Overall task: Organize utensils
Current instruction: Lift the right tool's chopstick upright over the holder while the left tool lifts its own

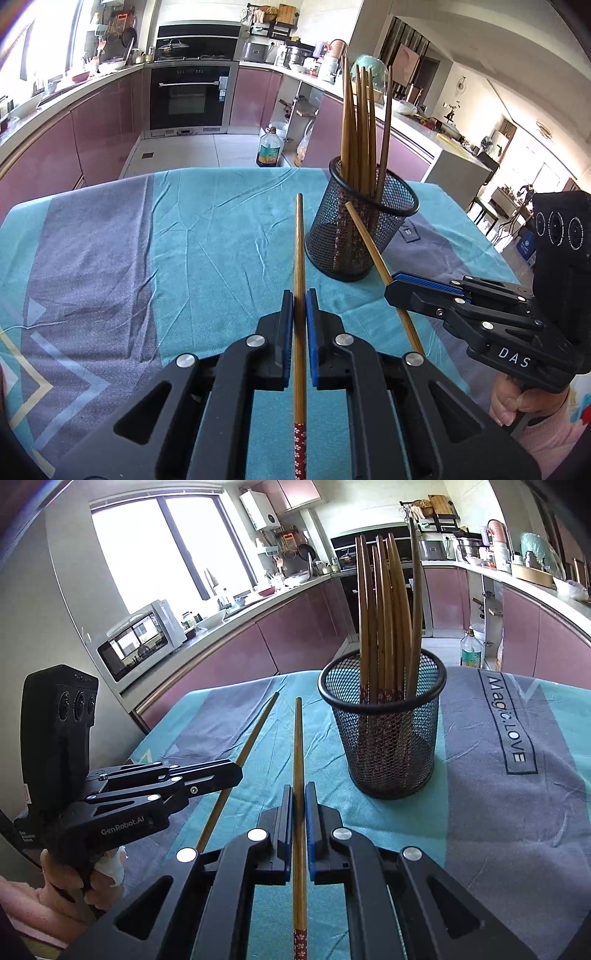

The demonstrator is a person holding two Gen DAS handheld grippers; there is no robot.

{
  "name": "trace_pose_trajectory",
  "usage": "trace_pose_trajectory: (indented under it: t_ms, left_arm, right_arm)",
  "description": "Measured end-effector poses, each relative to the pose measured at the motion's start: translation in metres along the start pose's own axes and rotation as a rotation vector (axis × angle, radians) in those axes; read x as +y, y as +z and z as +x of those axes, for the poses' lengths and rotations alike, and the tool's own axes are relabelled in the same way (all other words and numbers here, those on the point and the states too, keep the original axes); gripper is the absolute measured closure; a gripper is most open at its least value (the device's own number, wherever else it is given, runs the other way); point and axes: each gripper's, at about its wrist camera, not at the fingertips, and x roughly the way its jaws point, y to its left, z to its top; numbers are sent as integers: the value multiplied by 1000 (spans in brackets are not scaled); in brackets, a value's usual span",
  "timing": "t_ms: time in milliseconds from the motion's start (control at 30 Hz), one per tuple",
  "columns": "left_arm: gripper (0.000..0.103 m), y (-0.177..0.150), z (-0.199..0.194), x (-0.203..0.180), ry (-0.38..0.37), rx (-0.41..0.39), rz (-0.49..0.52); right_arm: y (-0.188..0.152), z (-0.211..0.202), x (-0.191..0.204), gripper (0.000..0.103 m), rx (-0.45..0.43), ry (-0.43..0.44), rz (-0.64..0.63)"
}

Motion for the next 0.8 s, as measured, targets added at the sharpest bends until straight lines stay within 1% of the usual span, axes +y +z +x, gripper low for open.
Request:
trace_pose_trajectory:
  t_ms: [267, 800]
  left_arm:
    - [95, 4, -14, 1, -36, -28, -12]
    - [95, 12, -45, -8, -55, -87, 18]
  right_arm:
    - [5, -13, 2, 98, -46, -8, -6]
    - [17, -31, 2, 98, -116, -17, -19]
